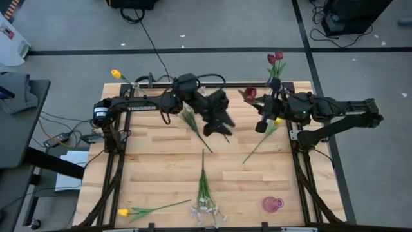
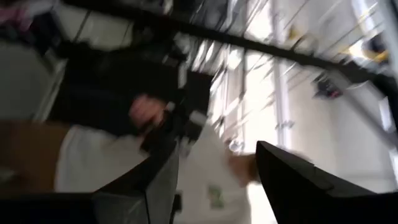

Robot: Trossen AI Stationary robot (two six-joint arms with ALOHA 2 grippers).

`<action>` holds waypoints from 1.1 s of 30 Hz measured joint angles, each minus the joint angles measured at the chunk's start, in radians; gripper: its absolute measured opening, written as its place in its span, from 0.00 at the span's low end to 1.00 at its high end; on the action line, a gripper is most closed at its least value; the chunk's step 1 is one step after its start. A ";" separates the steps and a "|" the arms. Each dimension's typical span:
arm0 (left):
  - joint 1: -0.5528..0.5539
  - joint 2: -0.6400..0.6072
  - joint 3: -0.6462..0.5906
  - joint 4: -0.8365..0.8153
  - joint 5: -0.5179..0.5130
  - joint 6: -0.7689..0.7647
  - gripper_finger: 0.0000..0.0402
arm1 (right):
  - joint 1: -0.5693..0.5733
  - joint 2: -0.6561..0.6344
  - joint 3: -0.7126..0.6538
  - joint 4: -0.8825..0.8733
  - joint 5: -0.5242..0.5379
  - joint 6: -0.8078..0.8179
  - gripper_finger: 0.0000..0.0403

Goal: Sort flowers into vase by color
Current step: Put the red flower into the right transparent vase

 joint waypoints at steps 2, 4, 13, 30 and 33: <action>0.000 0.000 0.000 -0.050 0.052 0.054 0.55 | -0.014 -0.011 0.000 0.000 0.011 0.005 0.02; 0.004 0.000 0.000 -0.117 0.066 0.143 0.54 | -0.033 -0.024 0.000 0.002 0.022 0.016 0.02; 0.066 0.000 0.000 -0.409 -0.322 0.707 0.54 | -0.143 -0.116 0.000 0.002 0.025 0.146 0.02; 0.019 -0.016 0.000 -0.944 -1.038 1.370 0.54 | -0.254 -0.304 0.000 -0.033 0.214 0.400 0.02; -0.009 -0.067 0.000 -1.068 -1.145 1.415 0.54 | -0.254 -0.359 0.000 -0.076 0.274 0.408 0.02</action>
